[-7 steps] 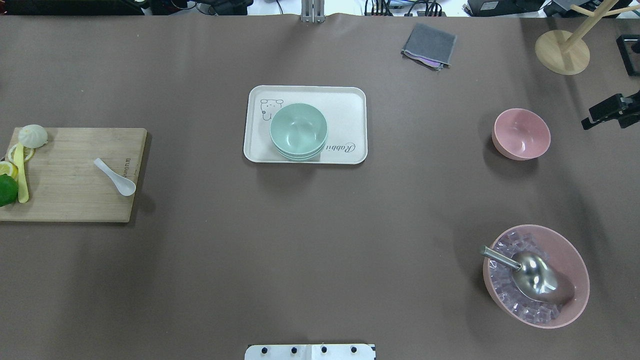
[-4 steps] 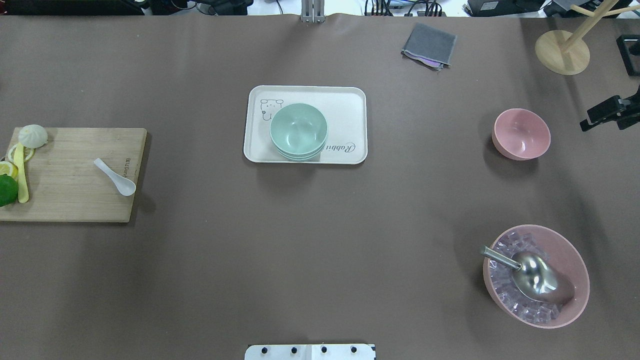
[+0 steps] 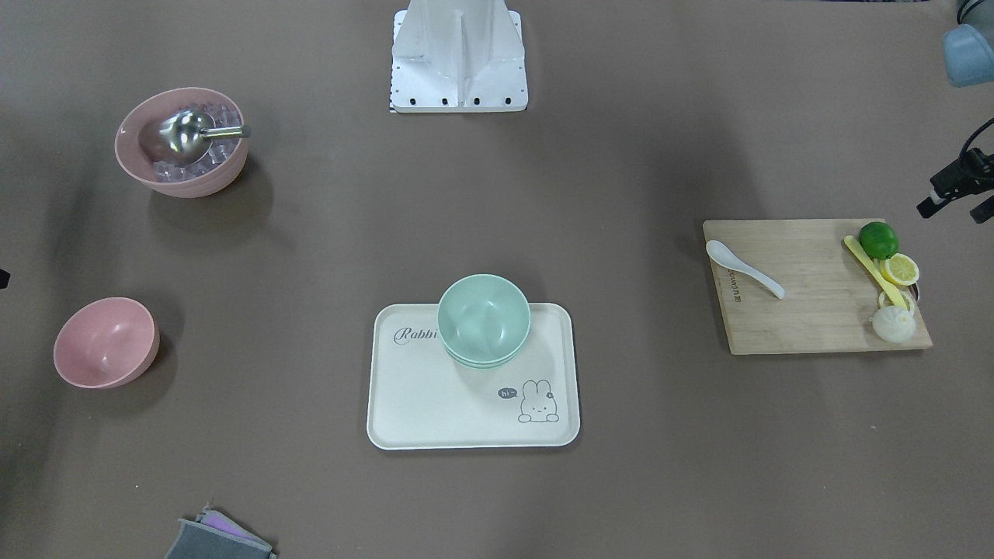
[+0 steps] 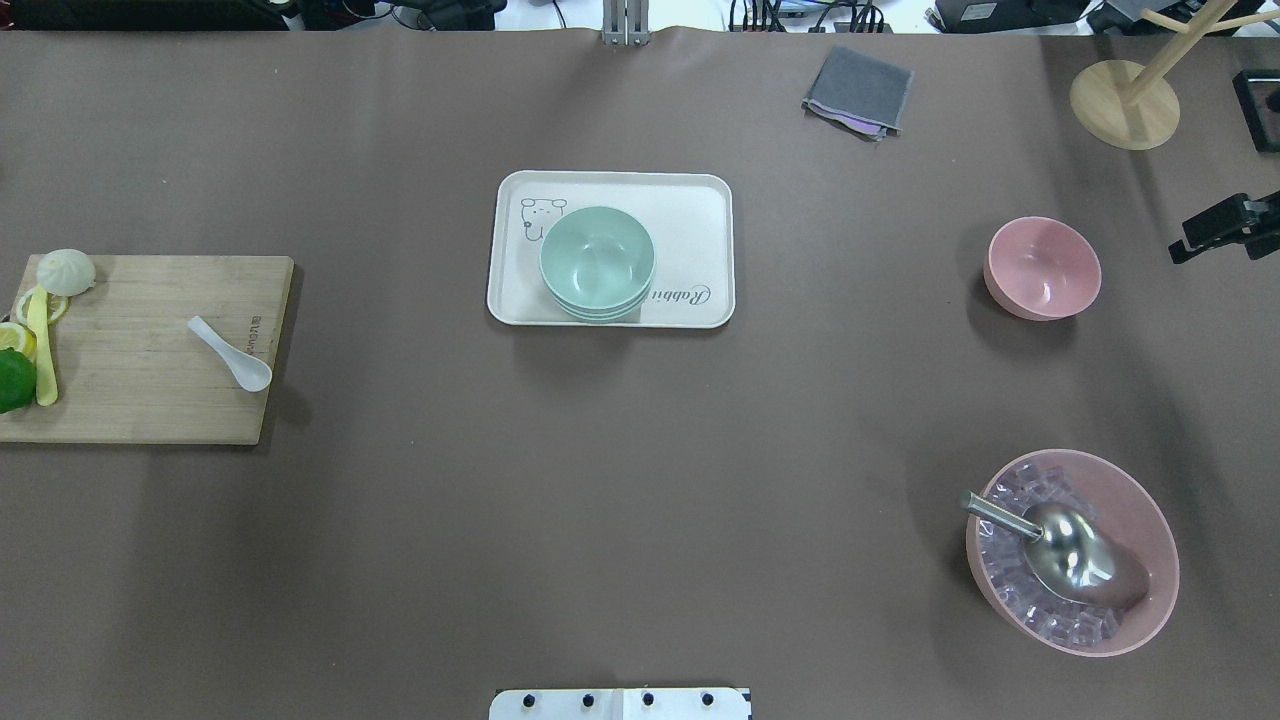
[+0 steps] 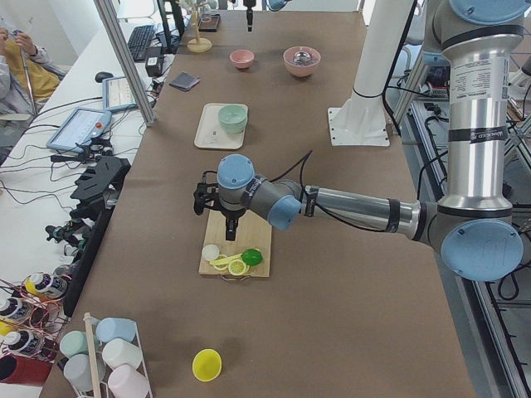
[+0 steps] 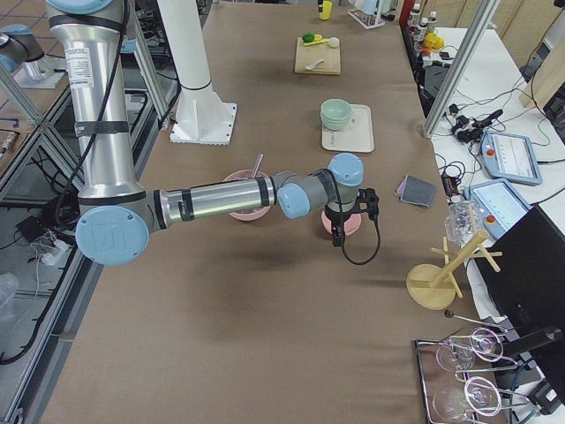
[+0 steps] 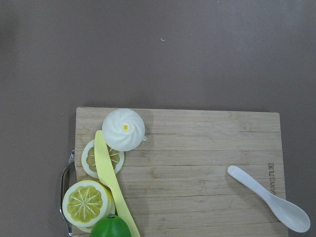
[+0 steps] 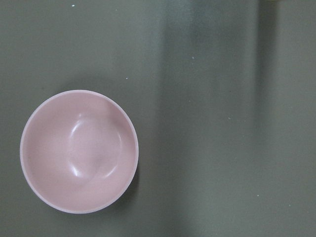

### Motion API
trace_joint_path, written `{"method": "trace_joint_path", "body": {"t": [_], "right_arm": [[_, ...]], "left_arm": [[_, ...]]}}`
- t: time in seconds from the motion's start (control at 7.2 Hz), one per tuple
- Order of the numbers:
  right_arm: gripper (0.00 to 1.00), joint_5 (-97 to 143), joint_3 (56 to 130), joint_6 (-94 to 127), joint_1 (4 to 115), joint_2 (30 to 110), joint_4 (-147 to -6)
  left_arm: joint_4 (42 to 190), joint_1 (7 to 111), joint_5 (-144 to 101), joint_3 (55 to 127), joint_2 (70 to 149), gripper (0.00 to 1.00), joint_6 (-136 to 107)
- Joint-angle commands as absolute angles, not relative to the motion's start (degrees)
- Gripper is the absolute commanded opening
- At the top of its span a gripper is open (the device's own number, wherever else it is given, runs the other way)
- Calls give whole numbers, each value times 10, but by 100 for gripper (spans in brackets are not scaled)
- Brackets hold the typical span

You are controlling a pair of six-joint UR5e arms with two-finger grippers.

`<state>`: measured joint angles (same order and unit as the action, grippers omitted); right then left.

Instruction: Stack pink bowl on green and place spoon

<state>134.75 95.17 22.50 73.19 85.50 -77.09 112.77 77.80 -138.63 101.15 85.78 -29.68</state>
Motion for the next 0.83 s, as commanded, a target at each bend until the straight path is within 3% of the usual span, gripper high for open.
{"method": "trace_joint_path", "body": {"t": [0.0, 0.69], "right_arm": [[100, 1338, 954, 222, 742, 858, -771], [100, 1311, 960, 225, 757, 876, -772]], "left_arm": [[1126, 772, -1342, 1012, 841, 98, -262], [1129, 771, -1341, 1024, 831, 98, -268]]}}
